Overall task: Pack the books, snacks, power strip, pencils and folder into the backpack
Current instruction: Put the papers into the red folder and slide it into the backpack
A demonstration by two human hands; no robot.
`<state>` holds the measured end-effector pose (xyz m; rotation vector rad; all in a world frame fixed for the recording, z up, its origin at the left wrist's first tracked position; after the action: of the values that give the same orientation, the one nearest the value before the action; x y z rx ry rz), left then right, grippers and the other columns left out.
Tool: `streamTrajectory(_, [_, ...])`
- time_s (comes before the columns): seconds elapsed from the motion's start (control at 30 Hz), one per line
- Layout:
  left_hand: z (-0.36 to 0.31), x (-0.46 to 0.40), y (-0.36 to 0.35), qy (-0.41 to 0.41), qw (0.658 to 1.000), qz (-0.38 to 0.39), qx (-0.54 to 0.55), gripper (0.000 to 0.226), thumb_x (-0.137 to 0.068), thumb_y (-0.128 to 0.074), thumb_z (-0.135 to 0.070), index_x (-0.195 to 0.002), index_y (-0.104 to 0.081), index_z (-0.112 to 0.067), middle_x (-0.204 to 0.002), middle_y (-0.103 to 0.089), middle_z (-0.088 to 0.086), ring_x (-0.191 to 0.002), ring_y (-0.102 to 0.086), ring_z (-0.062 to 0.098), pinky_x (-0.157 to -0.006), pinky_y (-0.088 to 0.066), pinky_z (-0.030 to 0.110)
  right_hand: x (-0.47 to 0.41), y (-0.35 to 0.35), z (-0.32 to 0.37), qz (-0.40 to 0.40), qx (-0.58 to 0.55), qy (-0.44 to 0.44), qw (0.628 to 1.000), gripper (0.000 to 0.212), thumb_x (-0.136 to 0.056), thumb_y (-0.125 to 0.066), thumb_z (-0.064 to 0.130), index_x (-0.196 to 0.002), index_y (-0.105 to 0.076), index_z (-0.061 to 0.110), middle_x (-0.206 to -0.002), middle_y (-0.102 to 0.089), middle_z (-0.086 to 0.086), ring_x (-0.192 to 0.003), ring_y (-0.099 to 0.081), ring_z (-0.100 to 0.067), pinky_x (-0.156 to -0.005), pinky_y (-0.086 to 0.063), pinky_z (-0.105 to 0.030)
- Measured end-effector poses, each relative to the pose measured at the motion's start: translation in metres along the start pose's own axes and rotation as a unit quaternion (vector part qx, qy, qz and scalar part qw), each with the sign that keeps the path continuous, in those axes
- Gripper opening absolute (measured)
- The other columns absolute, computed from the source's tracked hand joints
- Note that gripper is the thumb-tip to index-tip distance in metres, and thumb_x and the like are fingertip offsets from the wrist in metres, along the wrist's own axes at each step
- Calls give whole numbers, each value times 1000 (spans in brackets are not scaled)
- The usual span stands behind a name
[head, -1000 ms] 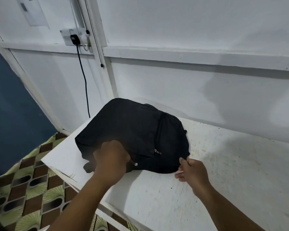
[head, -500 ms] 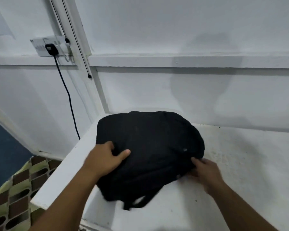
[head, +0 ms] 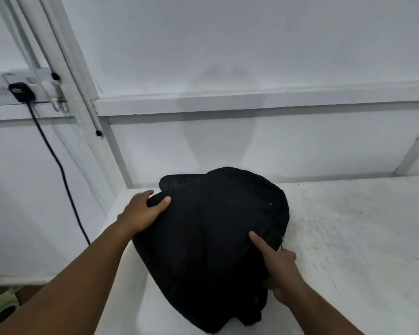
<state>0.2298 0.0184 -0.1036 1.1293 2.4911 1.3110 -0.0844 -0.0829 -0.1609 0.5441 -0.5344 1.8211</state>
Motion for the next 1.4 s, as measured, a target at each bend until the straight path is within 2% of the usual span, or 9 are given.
streamTrajectory(0.2, [-13, -14, 8, -22, 995, 99, 2, 76, -68, -51, -91, -88, -72, -22, -93, -73, -4, -89, -68, 16, -81, -50, 33, -13, -2, 0, -3, 18, 51, 999, 118, -43, -90, 70, -139, -45, 18, -122, -65, 2, -103, -67, -23, -76, -60, -36])
streamTrajectory(0.37, [-13, -10, -10, 26, 964, 220, 149, 74, -66, -58, -88, -111, -75, -31, -112, -75, -3, -104, -70, 19, -103, -48, 38, -20, 13, 19, 10, 17, 99, 995, 85, -55, -90, 60, -124, -61, 22, -110, -74, 2, -96, -73, -22, -81, -61, -39])
streamTrajectory(0.5, [-20, 1, -32, 77, 918, 259, 291, 76, -65, -71, -78, -121, -71, -26, -116, -74, 4, -106, -71, 26, -102, -49, 42, -26, 15, 25, 28, 24, 96, 995, 90, -51, -93, 58, -126, -59, 20, -114, -72, -2, -95, -73, -25, -77, -62, -40])
streamTrajectory(0.6, [-32, 13, -37, 61, 891, 286, 348, 56, -78, -74, -57, -120, -71, -19, -116, -73, 10, -106, -71, 31, -101, -50, 44, -23, 22, 36, 1, 38, 143, 989, 75, -60, -91, 47, -122, -57, 22, -113, -70, 1, -94, -72, -22, -69, -61, -34])
streamTrajectory(0.77, [-59, 27, -54, -19, 894, 229, 384, 74, -64, -88, -48, -127, -60, -22, -120, -72, 4, -106, -71, 26, -94, -54, 43, -14, 56, 71, -18, 92, 244, 965, 72, -64, -90, 37, -125, -53, 27, -117, -65, 7, -101, -68, -17, -80, -61, -35])
streamTrajectory(0.87, [-97, 35, -67, -55, 894, 165, 412, 65, -73, -80, -47, -126, -55, -20, -121, -69, 1, -107, -69, 21, -84, -55, 34, -8, 83, 109, -18, 128, 317, 939, 71, -67, -90, 28, -124, -48, 34, -116, -60, 16, -103, -62, -9, -78, -55, -26])
streamTrajectory(1.03, [-171, 44, -89, -151, 905, 64, 393, 100, -48, -84, -68, -132, -46, -28, -128, -62, -9, -115, -63, 16, -98, -53, 40, -11, 128, 182, 1, 193, 399, 897, 81, -68, -88, 21, -129, -39, 41, -117, -54, 26, -104, -55, 3, -78, -46, -18])
streamTrajectory(1.27, [-266, 45, -120, -244, 882, -30, 402, 79, -63, -91, -40, -129, -47, -35, -125, -62, -17, -113, -61, 4, -92, -52, 30, -40, 196, 264, 24, 231, 465, 854, 87, -66, -85, 6, -129, -35, 38, -113, -53, 25, -100, -56, 6, -72, -46, -13])
streamTrajectory(1.4, [-292, 31, -161, -223, 896, 0, 384, 69, -75, -84, -33, -130, -45, -39, -128, -59, -15, -117, -59, 9, -82, -54, 23, -92, 232, 256, 53, 228, 421, 876, 95, -64, -87, 5, -133, -29, 34, -121, -51, 18, -113, -54, -6, -79, -46, -18])
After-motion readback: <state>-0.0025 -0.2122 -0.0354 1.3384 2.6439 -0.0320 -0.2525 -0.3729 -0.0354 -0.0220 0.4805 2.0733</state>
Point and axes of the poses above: each hand's wrist, its own x-axis away from the middle knuckle, its own y-axis out of the back of the hand, z = x × y, the point moved 1 cm from there along -x, towards the middle knuckle
